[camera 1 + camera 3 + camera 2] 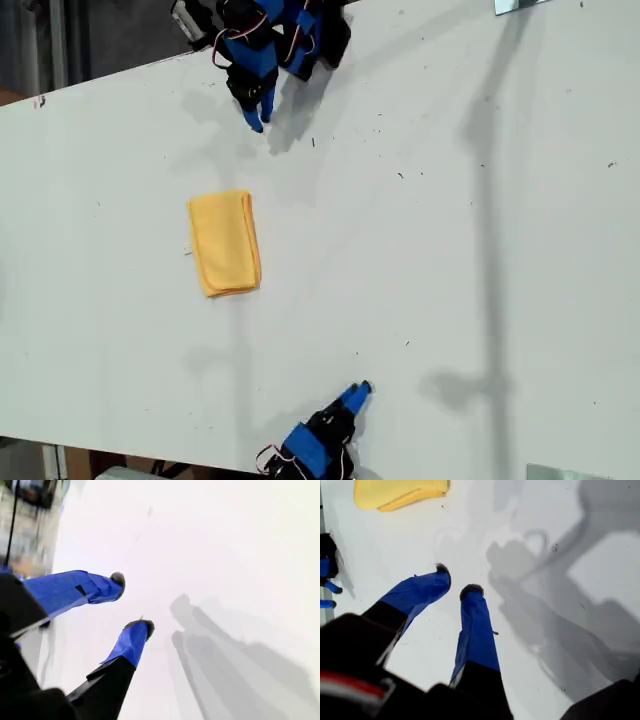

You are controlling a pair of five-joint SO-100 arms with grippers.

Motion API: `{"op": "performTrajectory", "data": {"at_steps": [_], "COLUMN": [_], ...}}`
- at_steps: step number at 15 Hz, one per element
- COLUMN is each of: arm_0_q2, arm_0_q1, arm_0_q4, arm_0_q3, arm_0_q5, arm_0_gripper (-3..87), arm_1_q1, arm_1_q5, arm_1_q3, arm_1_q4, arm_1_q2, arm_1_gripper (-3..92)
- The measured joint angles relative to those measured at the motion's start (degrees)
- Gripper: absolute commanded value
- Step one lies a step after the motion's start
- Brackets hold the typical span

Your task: Grasp corners of a square towel and fold twice.

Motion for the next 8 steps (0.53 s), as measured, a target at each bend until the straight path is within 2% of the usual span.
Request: {"op": "performTrajectory", "data": {"at_steps": [2,4,6,8], "arm_0_q2": [0.00,0.00,0.00,0.00], "arm_0_q1": [26.81,45.26,53.00,53.70], "arm_0_q4": [0.00,0.00,0.00,0.00], "arm_0_q3": [0.00,0.00,0.00,0.00], "arm_0_q5": [0.00,0.00,0.00,0.00], "arm_0_gripper": [13.9,13.8,13.8,13.7], "arm_1_q1": [0.00,0.00,0.00,0.00], "arm_1_q5": [0.00,0.00,0.00,0.00], "arm_1_q3": [0.00,0.00,0.00,0.00], "arm_1_q4": [0.00,0.00,0.00,0.00], "arm_1_q2": [0.00,0.00,0.00,0.00], "arm_1_gripper": [10.3,10.3,10.3,10.3]}}
